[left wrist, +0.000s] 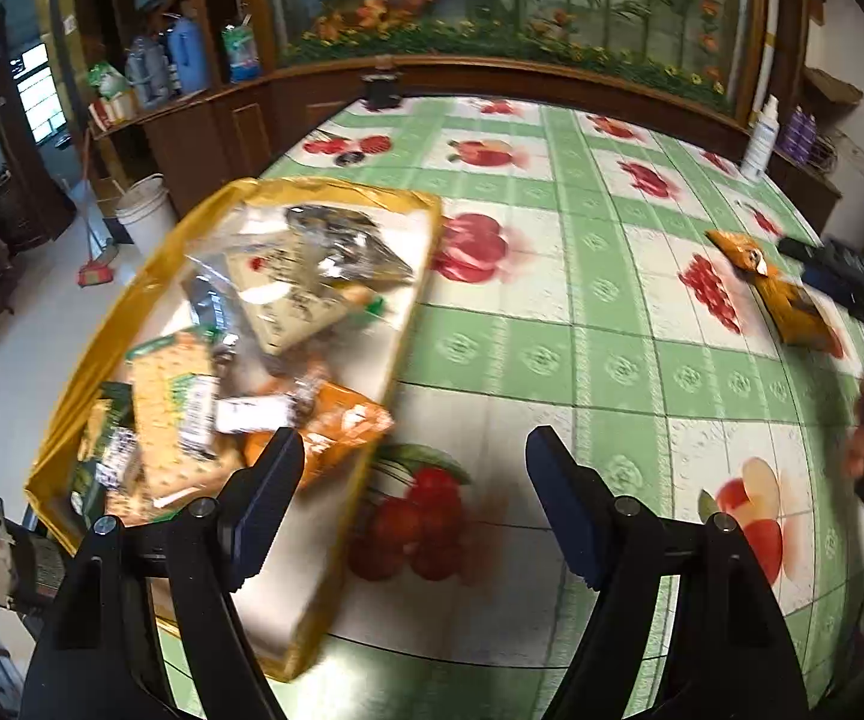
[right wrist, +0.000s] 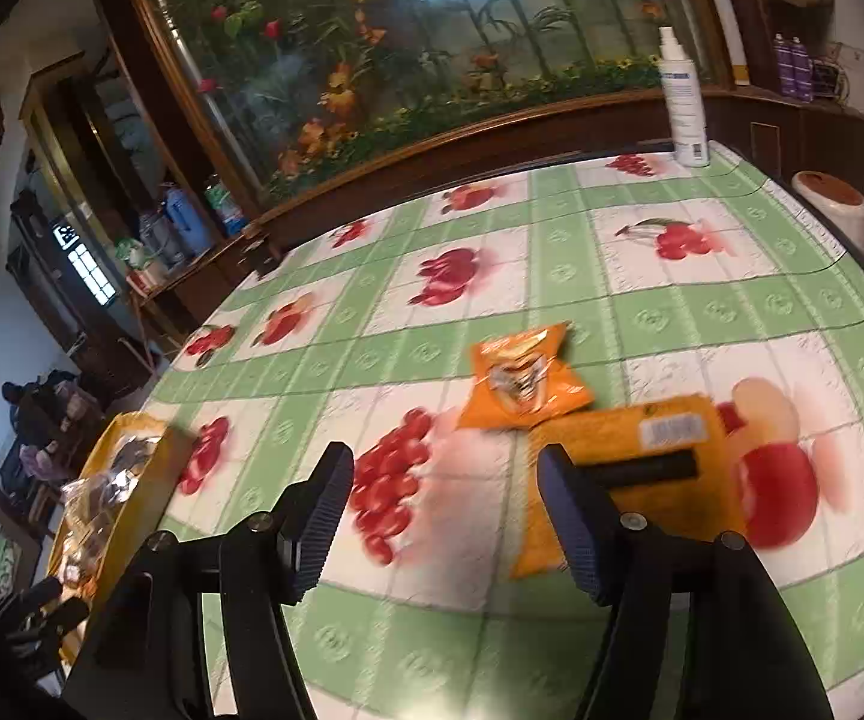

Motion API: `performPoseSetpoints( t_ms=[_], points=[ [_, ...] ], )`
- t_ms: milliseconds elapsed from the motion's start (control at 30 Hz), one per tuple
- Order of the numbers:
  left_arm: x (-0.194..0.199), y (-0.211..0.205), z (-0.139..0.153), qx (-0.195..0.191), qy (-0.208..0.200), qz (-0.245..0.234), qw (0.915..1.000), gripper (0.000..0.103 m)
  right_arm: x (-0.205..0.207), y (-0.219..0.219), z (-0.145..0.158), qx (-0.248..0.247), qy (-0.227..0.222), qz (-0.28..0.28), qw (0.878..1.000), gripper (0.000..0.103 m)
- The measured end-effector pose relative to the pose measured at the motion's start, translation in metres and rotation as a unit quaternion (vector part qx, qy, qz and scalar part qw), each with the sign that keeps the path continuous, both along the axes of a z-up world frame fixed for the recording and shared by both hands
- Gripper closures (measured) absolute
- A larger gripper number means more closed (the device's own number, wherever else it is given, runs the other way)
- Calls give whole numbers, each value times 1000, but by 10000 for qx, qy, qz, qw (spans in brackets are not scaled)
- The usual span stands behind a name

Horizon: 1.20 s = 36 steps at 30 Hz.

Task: Organize snacks
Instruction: 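Move both open tools back to the orange snacks on the table, then grasp the small orange snack bag with left tool while right tool grasps the orange barcode pack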

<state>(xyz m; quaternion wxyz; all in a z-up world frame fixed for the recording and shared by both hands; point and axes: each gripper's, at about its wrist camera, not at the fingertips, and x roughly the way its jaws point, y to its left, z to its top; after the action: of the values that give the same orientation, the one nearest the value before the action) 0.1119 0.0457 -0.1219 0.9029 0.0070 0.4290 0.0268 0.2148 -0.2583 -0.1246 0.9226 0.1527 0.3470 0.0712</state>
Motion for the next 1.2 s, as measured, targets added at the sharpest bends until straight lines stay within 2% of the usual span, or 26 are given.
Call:
performPoseSetpoints(
  t_ms=[133,200,300,333,400,467,567,667,733,833,867,967,1067,1200],
  points=[
    [-3,-12,-3,140,91,-137,9998,26,48,-17,0,-343,97,-224,9991,34],
    [-4,-13,-3,140,133,-171,9997,26,72,-21,-9,-500,306,-209,9981,34],
    [-1,-12,-3,151,154,-156,9996,26,98,-19,-29,-289,786,-7,9965,33],
    [1,-11,-4,134,169,-143,9997,26,96,-14,-29,-339,752,94,9965,33],
    [9,-10,-7,39,231,-135,9996,26,85,8,-27,-247,801,865,9927,37],
    [18,-11,-10,-95,356,-142,9992,27,64,20,-17,-323,523,1199,9909,34],
    [24,-21,-6,-203,343,-273,9988,27,55,6,-7,-969,326,666,9925,33],
    [37,-33,3,-368,296,-430,9980,27,63,-26,-17,-775,744,345,9936,31],
    [54,-43,10,-473,252,-558,9970,27,60,-33,-23,-819,882,405,9919,31],
    [89,-69,21,-483,230,-891,9946,27,40,-25,-29,-1044,987,704,9871,22],
    [102,-78,21,-553,285,-938,9937,27,29,-20,-28,-1083,983,832,9857,22],
    [127,-88,12,-1044,658,-878,9885,27,13,-16,-14,-681,653,816,9922,23],
    [122,-82,-1,-1390,853,-603,9848,27,38,5,-3,-691,548,987,9912,22],
    [100,-67,-18,-1435,1091,-400,9828,27,85,48,1,-882,444,1335,9861,23]
  ],
)
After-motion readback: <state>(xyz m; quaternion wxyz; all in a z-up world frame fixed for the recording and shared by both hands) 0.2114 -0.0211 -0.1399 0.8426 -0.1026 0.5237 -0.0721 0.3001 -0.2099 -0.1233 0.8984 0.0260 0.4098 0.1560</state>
